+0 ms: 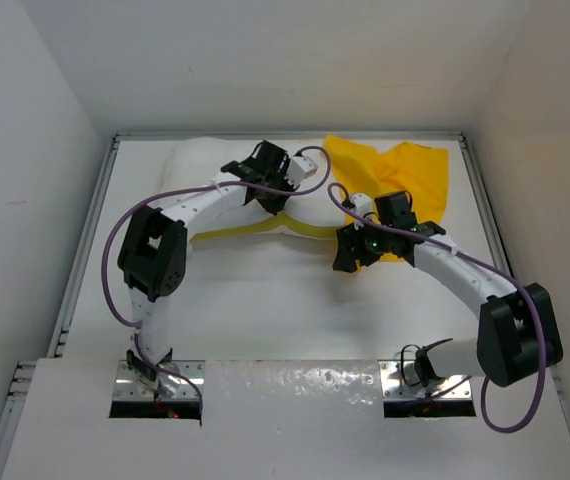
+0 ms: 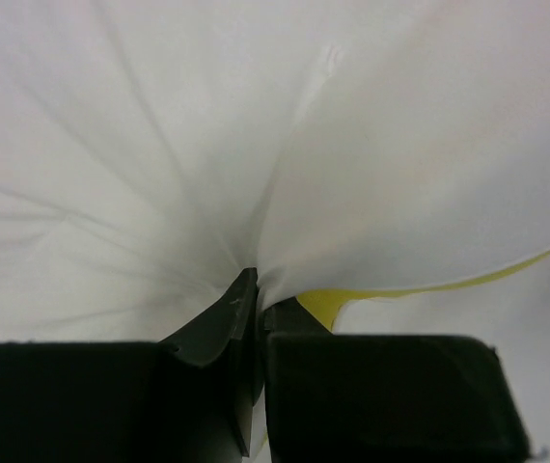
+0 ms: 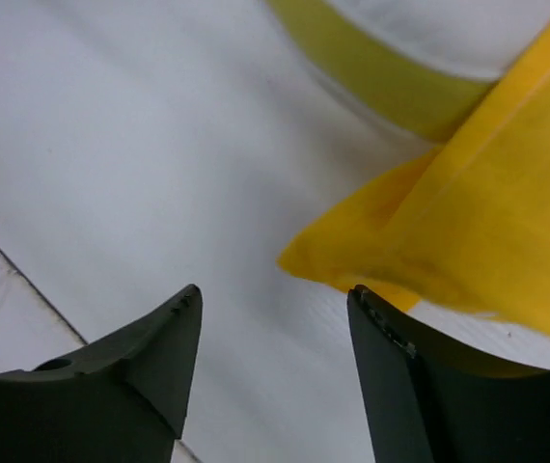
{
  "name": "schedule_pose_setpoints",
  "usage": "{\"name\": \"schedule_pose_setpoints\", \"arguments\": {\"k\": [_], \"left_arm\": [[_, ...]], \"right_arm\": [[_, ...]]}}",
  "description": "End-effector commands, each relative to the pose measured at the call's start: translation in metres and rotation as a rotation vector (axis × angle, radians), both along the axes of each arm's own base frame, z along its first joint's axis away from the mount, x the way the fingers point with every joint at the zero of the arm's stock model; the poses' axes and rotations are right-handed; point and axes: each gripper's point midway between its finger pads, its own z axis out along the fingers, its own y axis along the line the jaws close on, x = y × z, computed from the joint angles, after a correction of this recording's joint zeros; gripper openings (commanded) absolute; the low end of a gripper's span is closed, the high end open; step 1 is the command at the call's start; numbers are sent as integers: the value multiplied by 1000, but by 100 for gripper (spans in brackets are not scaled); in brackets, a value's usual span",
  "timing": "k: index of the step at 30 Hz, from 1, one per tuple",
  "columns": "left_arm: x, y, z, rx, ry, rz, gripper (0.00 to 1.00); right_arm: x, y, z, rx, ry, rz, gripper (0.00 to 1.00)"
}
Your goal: Put the pillow into the pillowcase
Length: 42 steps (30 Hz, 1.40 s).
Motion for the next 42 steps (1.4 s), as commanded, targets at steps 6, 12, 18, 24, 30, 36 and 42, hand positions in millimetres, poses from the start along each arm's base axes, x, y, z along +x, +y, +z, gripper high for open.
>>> {"name": "schedule_pose_setpoints", "arguments": {"k": [6, 12, 18, 24, 30, 36, 42], "left_arm": [[-2, -25, 15, -137, -8, -79, 0], [-1, -27, 16, -140, -20, -99, 0], [-2, -25, 12, -127, -17, -107, 0], [-5, -26, 8, -129, -5, -99, 0], [-9, -25, 7, -114, -1, -98, 0], [-9, -25, 6, -114, 1, -98, 0], [-1, -19, 5, -91, -22, -55, 0]], "right_arm": [[71, 3, 93, 82, -262, -207, 20], [111, -12, 90, 13, -287, -372, 19], [143, -18, 71, -30, -264, -443, 29], [188, -17, 60, 1, -301, -580, 40], [196, -32, 24, -79, -255, -655, 35], [183, -43, 7, -136, -232, -671, 5], [178, -47, 27, -168, -281, -627, 0]]}}
